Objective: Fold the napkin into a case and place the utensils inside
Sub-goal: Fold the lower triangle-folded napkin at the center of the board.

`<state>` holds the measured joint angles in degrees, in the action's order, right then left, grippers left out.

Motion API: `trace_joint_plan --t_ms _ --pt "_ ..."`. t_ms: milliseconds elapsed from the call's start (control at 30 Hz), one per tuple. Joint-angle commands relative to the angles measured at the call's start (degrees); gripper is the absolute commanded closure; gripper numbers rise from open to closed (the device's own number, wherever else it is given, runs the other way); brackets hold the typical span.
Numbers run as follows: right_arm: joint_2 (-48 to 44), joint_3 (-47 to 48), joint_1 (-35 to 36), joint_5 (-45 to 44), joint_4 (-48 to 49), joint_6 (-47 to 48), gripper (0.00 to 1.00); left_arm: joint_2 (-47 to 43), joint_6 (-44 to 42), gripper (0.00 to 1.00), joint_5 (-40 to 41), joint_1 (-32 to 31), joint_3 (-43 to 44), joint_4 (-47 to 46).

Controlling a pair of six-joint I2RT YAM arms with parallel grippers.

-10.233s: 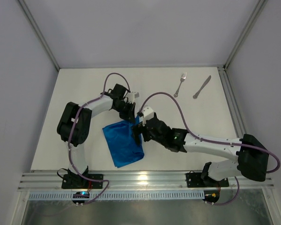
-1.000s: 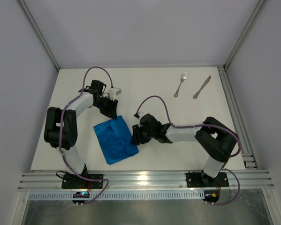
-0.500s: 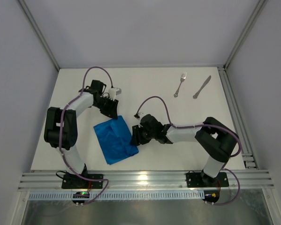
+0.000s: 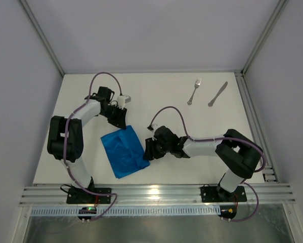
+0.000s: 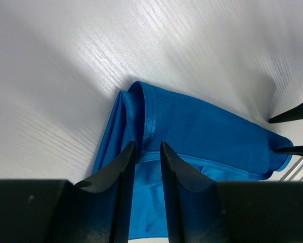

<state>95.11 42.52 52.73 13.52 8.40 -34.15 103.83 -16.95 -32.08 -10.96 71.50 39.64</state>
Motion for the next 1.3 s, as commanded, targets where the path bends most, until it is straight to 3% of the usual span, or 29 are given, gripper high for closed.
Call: trace_joint_plan --t_ms 0,233,467,733,833,900,1000,1167,1267 --pt "-1.9 -1.0 0.9 0.2 0.7 -1.4 0.54 -3.3 -1.1 0.72 0.3 0.1 0.7 0.9" --pt "-1.0 -2.4 0.9 0.4 2.5 -2.4 0.60 -4.2 -1.5 0.66 1.5 0.1 0.7 0.9" --pt "-1.0 -2.7 1.0 0.9 2.9 -2.8 0.63 -3.7 -2.2 0.78 1.0 0.2 -0.5 2.8" --pt "-0.1 -2.5 1.0 1.5 3.6 -3.2 0.74 -3.6 -2.0 0.80 1.5 0.2 -1.1 2.5" --pt "-0.1 -3.0 1.0 1.4 4.7 -3.9 0.74 -3.7 -2.6 0.82 2.8 0.2 -0.8 2.7" --pt "0.1 -3.0 1.0 1.3 4.9 -4.0 0.75 -3.2 -3.2 0.74 4.3 0.2 -1.0 3.1" --pt "0.4 -3.0 1.0 1.5 5.1 -4.0 0.75 -2.9 -3.4 0.71 5.7 0.2 -1.4 1.6" --pt "0.8 -2.8 1.1 1.6 5.3 -4.0 0.75 -1.7 -3.5 0.72 2.2 0.1 -0.2 1.3" --pt "0.7 -2.7 1.0 1.5 5.2 -4.0 0.76 -1.5 -3.4 0.80 0.0 0.1 -0.2 2.0"
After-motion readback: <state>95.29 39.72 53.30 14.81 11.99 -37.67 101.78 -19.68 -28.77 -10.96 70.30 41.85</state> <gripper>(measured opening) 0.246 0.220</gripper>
